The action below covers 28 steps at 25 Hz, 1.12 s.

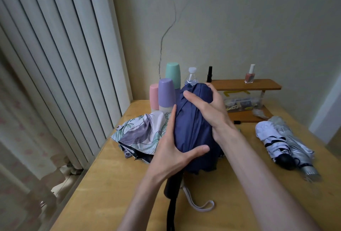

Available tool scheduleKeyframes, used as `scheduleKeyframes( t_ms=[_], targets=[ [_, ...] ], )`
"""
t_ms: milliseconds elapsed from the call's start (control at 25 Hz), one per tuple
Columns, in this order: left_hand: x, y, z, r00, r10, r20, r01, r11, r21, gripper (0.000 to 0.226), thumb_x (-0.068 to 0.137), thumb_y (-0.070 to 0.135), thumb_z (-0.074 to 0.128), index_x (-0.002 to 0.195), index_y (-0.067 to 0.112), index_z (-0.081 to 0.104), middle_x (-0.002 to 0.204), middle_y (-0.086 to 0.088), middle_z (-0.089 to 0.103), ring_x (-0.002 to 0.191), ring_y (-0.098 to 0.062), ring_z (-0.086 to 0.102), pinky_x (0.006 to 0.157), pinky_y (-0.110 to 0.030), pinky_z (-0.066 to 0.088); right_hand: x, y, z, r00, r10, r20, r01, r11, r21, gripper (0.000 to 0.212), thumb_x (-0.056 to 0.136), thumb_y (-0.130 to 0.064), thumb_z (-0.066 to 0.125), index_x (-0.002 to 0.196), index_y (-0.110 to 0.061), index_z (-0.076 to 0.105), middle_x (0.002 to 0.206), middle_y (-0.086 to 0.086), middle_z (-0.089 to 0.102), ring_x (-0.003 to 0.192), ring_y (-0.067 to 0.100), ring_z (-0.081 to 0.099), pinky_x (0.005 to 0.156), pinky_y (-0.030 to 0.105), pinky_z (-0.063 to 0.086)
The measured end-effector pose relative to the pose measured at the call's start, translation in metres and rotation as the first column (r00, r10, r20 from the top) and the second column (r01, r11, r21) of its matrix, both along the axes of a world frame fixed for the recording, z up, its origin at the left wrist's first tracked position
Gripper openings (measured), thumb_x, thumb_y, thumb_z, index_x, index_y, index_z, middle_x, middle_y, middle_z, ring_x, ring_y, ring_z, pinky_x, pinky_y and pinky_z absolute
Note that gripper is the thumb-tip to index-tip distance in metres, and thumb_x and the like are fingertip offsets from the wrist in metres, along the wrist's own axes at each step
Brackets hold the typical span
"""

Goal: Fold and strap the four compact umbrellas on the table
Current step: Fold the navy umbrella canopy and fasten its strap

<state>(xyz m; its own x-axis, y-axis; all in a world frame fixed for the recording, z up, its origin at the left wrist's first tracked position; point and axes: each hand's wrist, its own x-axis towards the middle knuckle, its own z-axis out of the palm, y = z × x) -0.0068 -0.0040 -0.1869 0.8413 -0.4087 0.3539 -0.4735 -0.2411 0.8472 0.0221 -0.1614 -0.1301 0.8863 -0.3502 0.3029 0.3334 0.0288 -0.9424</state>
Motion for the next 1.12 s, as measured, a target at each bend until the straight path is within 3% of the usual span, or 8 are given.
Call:
scheduleKeyframes(
  t_ms=[160,440,560,640,800,880,1000,1120],
  targets=[
    [-0.004,0.002,0.000,0.919,-0.108,-0.379,0.024,0.975,-0.220,0.082,0.062,0.030,0.101,0.134,0.025,0.061,0.122,0.008,0.077,0.110,-0.013,0.074,0.097,-0.038,0.061,0.001,0.000,0.012,0.995,0.046,0.092,-0.052,0.997,0.063,0.032,0.084,-0.022,0.089,0.108,-0.014,0.070,0.108,0.004,0.079,0.102,0.023,0.076,0.094,0.044,0.061],
    [-0.015,-0.010,-0.014,0.673,-0.364,-0.644,-0.011,0.865,-0.501,0.057,0.072,-0.001,0.081,0.125,0.004,0.063,0.106,-0.013,0.078,0.088,-0.030,0.076,0.067,-0.040,0.065,0.008,0.013,0.009,0.984,0.113,0.135,-0.099,0.989,-0.105,0.028,0.087,-0.016,0.087,0.108,-0.012,0.069,0.104,0.005,0.078,0.094,0.015,0.073,0.083,0.030,0.060],
    [-0.011,-0.009,-0.021,0.714,-0.320,-0.623,-0.003,0.888,-0.460,0.050,0.071,0.007,0.086,0.116,0.000,0.065,0.089,-0.011,0.073,0.067,-0.022,0.066,0.049,-0.030,0.054,0.007,0.014,0.011,0.984,0.152,0.098,-0.130,0.971,-0.201,0.032,0.089,-0.023,0.086,0.112,-0.011,0.067,0.100,-0.008,0.076,0.093,0.006,0.071,0.082,0.022,0.055],
    [-0.005,-0.005,-0.023,0.781,-0.202,-0.592,-0.079,0.907,-0.413,0.047,0.068,0.016,0.089,0.107,0.002,0.065,0.077,-0.009,0.068,0.054,-0.019,0.057,0.042,-0.026,0.045,0.007,0.008,0.013,0.981,0.190,0.042,-0.173,0.949,-0.263,0.045,0.088,-0.036,0.085,0.126,-0.022,0.065,0.120,-0.014,0.072,0.111,0.000,0.068,0.095,0.021,0.053],
    [0.011,0.010,-0.023,0.810,-0.096,-0.578,-0.278,0.806,-0.523,0.062,0.078,0.053,0.089,0.118,0.012,0.064,0.084,-0.009,0.071,0.054,-0.017,0.056,0.037,-0.025,0.040,-0.005,-0.014,-0.001,0.961,0.220,-0.168,-0.270,0.883,-0.385,0.087,0.077,-0.056,0.084,0.153,-0.043,0.043,0.136,-0.018,0.059,0.124,-0.002,0.059,0.101,0.018,0.051],
    [0.018,0.018,-0.022,0.802,-0.059,-0.594,-0.340,0.772,-0.536,0.071,0.079,0.070,0.067,0.125,0.015,0.064,0.089,-0.011,0.072,0.053,-0.019,0.055,0.037,-0.025,0.039,-0.010,-0.024,-0.013,0.972,0.108,-0.208,-0.198,0.855,-0.479,0.069,0.080,-0.051,0.085,0.142,-0.034,0.059,0.129,-0.013,0.067,0.116,0.002,0.065,0.101,0.028,0.053],
    [0.025,0.029,-0.021,0.792,0.064,-0.607,-0.407,0.797,-0.447,0.066,0.076,0.066,0.070,0.117,0.015,0.064,0.075,0.002,0.070,0.049,-0.016,0.053,0.037,-0.025,0.038,-0.012,-0.035,-0.028,0.997,-0.001,-0.078,-0.031,0.911,-0.411,0.017,0.086,-0.030,0.086,0.100,-0.023,0.079,0.098,-0.010,0.079,0.094,0.004,0.072,0.088,0.027,0.056],
    [0.025,0.033,-0.021,0.791,0.124,-0.599,-0.425,0.816,-0.392,0.059,0.074,0.056,0.079,0.112,0.012,0.065,0.077,0.003,0.070,0.049,-0.013,0.056,0.041,-0.027,0.043,-0.017,-0.040,-0.032,0.988,-0.117,0.096,0.142,0.938,-0.318,0.016,0.087,-0.022,0.085,0.100,-0.016,0.079,0.094,-0.010,0.078,0.092,-0.002,0.070,0.082,0.011,0.051]
  ],
)
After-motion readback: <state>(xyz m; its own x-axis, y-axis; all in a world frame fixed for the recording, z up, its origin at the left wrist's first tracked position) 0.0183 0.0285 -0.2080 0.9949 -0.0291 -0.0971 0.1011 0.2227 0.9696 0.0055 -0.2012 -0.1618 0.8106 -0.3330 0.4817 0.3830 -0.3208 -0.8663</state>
